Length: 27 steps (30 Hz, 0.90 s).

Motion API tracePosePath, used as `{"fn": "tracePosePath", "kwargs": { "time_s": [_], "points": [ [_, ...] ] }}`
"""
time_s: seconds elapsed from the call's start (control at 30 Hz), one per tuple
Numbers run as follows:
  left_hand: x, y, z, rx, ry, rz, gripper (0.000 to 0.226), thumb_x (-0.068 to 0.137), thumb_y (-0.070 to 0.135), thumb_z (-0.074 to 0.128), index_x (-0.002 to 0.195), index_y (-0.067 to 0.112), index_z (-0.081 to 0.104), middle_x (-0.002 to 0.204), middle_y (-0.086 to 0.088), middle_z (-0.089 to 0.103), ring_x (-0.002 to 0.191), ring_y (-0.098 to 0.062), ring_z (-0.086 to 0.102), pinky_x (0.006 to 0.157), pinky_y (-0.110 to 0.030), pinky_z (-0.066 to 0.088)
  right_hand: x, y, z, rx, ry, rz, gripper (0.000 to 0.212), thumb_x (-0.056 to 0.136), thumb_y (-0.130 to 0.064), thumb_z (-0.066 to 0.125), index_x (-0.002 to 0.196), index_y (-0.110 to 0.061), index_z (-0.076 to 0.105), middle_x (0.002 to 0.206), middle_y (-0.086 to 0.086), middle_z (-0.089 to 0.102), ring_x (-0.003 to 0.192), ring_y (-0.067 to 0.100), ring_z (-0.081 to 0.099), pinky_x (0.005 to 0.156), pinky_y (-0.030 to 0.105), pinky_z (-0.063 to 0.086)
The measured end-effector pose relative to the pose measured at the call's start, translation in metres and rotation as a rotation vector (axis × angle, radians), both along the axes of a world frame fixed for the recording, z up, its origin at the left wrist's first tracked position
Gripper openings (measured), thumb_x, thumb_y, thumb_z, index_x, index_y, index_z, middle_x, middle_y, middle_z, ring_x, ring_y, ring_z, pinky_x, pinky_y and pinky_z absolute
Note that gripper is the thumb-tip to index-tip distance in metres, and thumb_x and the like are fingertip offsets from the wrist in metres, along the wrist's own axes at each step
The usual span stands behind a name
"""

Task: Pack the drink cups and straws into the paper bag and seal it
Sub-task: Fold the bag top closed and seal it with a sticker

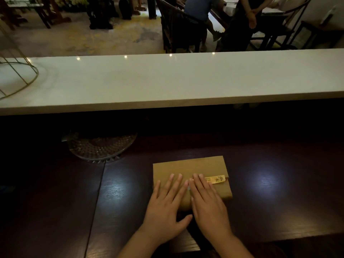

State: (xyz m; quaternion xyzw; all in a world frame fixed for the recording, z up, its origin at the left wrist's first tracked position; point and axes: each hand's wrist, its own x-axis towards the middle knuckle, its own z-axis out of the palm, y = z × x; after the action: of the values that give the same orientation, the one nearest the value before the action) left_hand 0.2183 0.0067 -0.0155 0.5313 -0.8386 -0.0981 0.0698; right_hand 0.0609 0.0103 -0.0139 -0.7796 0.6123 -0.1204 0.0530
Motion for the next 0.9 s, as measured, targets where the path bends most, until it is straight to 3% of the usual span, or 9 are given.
{"fn": "tracePosePath", "kwargs": {
  "time_s": [0.1, 0.2, 0.3, 0.47, 0.6, 0.73, 0.9],
  "points": [
    [0.001, -0.001, 0.0, -0.003, -0.007, -0.036, 0.088, 0.073, 0.059, 0.048, 0.146, 0.022, 0.017, 0.155, 0.0, 0.019, 0.143, -0.016, 0.007, 0.108, -0.047, 0.013, -0.006, -0.002, -0.001, -0.069, -0.064, 0.088, 0.042, 0.094, -0.02, 0.029, 0.132, -0.013, 0.046, 0.139, 0.005, 0.049, 0.133, 0.018, 0.039, 0.111, 0.033, 0.021],
    [-0.001, -0.001, -0.001, -0.013, -0.006, -0.064, 0.088, 0.07, 0.052, 0.051, 0.146, 0.017, 0.02, 0.154, 0.0, 0.022, 0.143, -0.013, 0.009, 0.108, -0.048, 0.015, -0.013, -0.006, 0.0, -0.117, -0.117, 0.142, 0.043, 0.085, -0.017, 0.043, 0.127, -0.012, 0.052, 0.133, 0.005, 0.056, 0.129, 0.016, 0.045, 0.107, 0.033, 0.036],
    [-0.001, -0.001, 0.001, -0.015, 0.007, -0.05, 0.087, 0.07, 0.051, 0.053, 0.145, 0.018, 0.024, 0.154, 0.002, 0.025, 0.142, -0.012, 0.012, 0.108, -0.049, 0.016, -0.033, -0.01, 0.001, -0.124, -0.135, 0.155, 0.041, 0.083, -0.015, 0.046, 0.123, -0.012, 0.056, 0.127, 0.004, 0.06, 0.126, 0.011, 0.047, 0.103, 0.032, 0.043],
    [-0.012, 0.002, 0.004, 0.008, 0.021, 0.001, 0.092, 0.066, 0.062, 0.053, 0.144, 0.022, 0.026, 0.152, 0.001, 0.028, 0.141, -0.016, 0.018, 0.106, -0.054, 0.016, -0.05, -0.007, -0.006, -0.182, -0.196, 0.038, 0.038, 0.083, -0.014, 0.045, 0.117, -0.006, 0.061, 0.123, 0.007, 0.062, 0.12, 0.015, 0.054, 0.107, 0.03, 0.036],
    [-0.02, 0.003, 0.003, -0.002, -0.012, 0.035, 0.096, 0.062, 0.064, 0.053, 0.143, 0.022, 0.028, 0.152, -0.003, 0.027, 0.141, -0.02, 0.019, 0.106, -0.057, 0.014, -0.024, -0.009, -0.003, -0.207, -0.247, -0.062, 0.035, 0.08, -0.015, 0.045, 0.105, -0.001, 0.066, 0.108, 0.012, 0.068, 0.108, 0.017, 0.055, 0.088, 0.032, 0.054],
    [-0.026, 0.0, 0.004, -0.012, -0.03, 0.063, 0.094, 0.061, 0.063, 0.053, 0.143, 0.022, 0.031, 0.151, -0.005, 0.03, 0.14, -0.022, 0.02, 0.104, -0.06, 0.016, -0.019, -0.017, 0.001, -0.219, -0.217, 0.035, 0.035, 0.077, -0.011, 0.045, 0.103, -0.001, 0.066, 0.103, 0.011, 0.068, 0.103, 0.015, 0.051, 0.083, 0.026, 0.052],
    [-0.033, -0.002, 0.003, -0.027, -0.086, 0.089, 0.093, 0.059, 0.063, 0.055, 0.139, 0.019, 0.038, 0.147, -0.007, 0.038, 0.136, -0.024, 0.026, 0.1, -0.065, 0.021, -0.055, -0.03, 0.005, -0.251, -0.148, 0.223, 0.036, 0.073, -0.01, 0.048, 0.103, -0.004, 0.067, 0.098, 0.009, 0.069, 0.097, 0.016, 0.05, 0.072, 0.029, 0.056]
  ]
}}
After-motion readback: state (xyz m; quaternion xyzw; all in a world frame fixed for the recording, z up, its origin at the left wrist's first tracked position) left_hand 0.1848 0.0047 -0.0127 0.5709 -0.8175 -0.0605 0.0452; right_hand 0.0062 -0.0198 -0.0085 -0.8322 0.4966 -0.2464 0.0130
